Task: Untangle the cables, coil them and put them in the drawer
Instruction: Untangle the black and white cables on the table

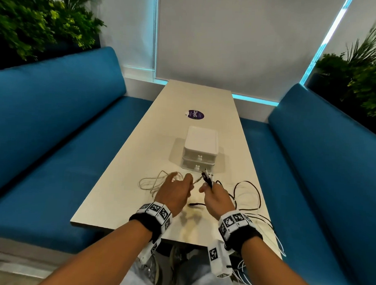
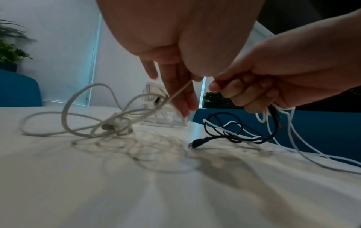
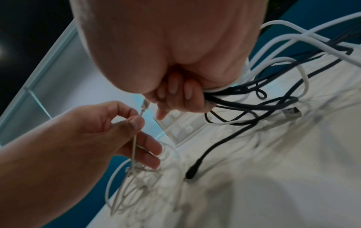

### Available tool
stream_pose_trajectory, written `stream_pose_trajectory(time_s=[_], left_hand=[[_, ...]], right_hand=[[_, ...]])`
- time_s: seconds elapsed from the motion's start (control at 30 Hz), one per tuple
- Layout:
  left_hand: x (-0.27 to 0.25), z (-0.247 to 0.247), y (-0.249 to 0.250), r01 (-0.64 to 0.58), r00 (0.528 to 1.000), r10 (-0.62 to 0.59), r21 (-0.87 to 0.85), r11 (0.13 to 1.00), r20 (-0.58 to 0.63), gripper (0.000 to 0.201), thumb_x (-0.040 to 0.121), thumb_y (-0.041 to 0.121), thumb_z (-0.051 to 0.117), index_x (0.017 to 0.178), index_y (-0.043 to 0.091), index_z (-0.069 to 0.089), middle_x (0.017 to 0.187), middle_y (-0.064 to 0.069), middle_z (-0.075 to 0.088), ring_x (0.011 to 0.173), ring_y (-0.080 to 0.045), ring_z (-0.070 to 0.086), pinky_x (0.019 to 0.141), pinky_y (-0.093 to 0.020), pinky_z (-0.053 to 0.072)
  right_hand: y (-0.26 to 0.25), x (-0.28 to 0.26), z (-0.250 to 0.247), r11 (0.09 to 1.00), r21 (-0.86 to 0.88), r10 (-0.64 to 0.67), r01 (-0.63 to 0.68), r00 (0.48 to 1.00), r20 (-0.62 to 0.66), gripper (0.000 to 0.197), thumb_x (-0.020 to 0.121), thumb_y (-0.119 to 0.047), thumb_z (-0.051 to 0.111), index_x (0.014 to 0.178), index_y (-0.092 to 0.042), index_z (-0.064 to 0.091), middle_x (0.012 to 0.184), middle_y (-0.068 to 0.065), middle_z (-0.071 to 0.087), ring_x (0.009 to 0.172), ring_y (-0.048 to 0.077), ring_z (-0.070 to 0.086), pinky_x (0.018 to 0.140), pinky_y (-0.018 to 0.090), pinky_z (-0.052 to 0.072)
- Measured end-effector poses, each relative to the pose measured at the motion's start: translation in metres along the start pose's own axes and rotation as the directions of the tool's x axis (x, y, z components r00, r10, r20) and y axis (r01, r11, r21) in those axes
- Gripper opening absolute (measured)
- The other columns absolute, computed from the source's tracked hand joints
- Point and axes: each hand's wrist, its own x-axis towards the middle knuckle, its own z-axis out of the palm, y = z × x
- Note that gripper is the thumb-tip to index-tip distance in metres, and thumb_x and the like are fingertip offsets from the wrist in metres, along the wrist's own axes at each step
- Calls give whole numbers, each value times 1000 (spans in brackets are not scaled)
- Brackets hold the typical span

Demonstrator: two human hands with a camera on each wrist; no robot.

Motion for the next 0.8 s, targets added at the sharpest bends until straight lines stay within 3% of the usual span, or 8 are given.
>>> stream_pose_trajectory(time_s=[0.13, 0.2, 0.27, 0.37, 0.43, 0.53, 0.63, 0.8], left_hand=[[4, -8, 10, -36, 999, 34, -167, 985, -12, 25, 86, 6, 51, 104, 17, 38, 83, 5, 70, 81, -24, 61, 80, -39, 51], [6, -17, 18, -17, 999, 27, -231, 973, 38, 23, 88, 10, 52, 105, 16, 38, 86, 5, 69, 76, -22, 62, 68, -40, 53], [8, -22, 23, 8, 997, 14, -262, 965, 82, 17, 92, 16, 49, 104, 16, 37, 84, 5, 67, 71, -20, 61, 65, -39, 52], [12, -18, 21, 52, 991, -12, -305, 951, 133, 5, 97, 21, 46, 100, 18, 44, 81, 7, 65, 71, -18, 61, 66, -38, 52], [12, -14, 16, 54, 987, 1, -339, 939, 159, 8, 96, 15, 46, 101, 18, 53, 84, 5, 64, 75, -18, 62, 71, -39, 54], [11, -11, 17, -3, 992, 45, -340, 940, 117, 18, 94, 11, 44, 100, 20, 58, 84, 2, 67, 77, -17, 64, 73, -37, 55], [10, -6, 22, -48, 998, 62, -332, 942, 30, 20, 96, 14, 45, 104, 28, 57, 80, 7, 68, 74, -13, 64, 73, -32, 53], [14, -3, 9, -100, 995, 101, 94, 991, 2, 22, 104, 31, 38, 107, 28, 60, 101, 6, 65, 100, -18, 57, 100, -39, 28]], right_hand=[[-13, 5, -3, 988, 142, -50, 53, 998, -27, 32, 100, -36, 41, 93, -19, 67, 79, -4, 64, 80, 19, 58, 74, 32, 42], [-15, 6, -7, 982, 168, -87, 91, 996, -32, 27, 98, -36, 46, 86, -21, 65, 83, -1, 70, 82, 19, 63, 79, 33, 48], [-14, 5, -12, 981, 151, -115, 119, 993, -35, 21, 96, -33, 51, 82, -22, 62, 80, 1, 69, 77, 18, 63, 77, 33, 49], [-7, 6, -21, 991, 66, -113, 119, 989, -95, 17, 95, -32, 55, 82, -22, 59, 79, 1, 68, 76, 21, 61, 70, 31, 44], [-3, 6, -26, 995, 27, -91, 95, 986, -139, 20, 97, -34, 54, 82, -21, 59, 74, 0, 63, 75, 24, 58, 67, 30, 40], [-2, 1, -25, 995, 56, -75, 81, 991, -115, 29, 100, -39, 49, 82, -20, 63, 67, -5, 59, 68, 19, 56, 65, 29, 39], [-5, 2, -20, 994, 29, -101, 104, 991, -93, 30, 101, -37, 46, 84, -19, 63, 74, -2, 65, 73, 21, 60, 65, 29, 41], [5, 6, -32, 990, -128, -77, 56, 984, -161, 28, 102, -29, 42, 97, -16, 66, 88, 10, 68, 85, 30, 61, 70, 31, 42]])
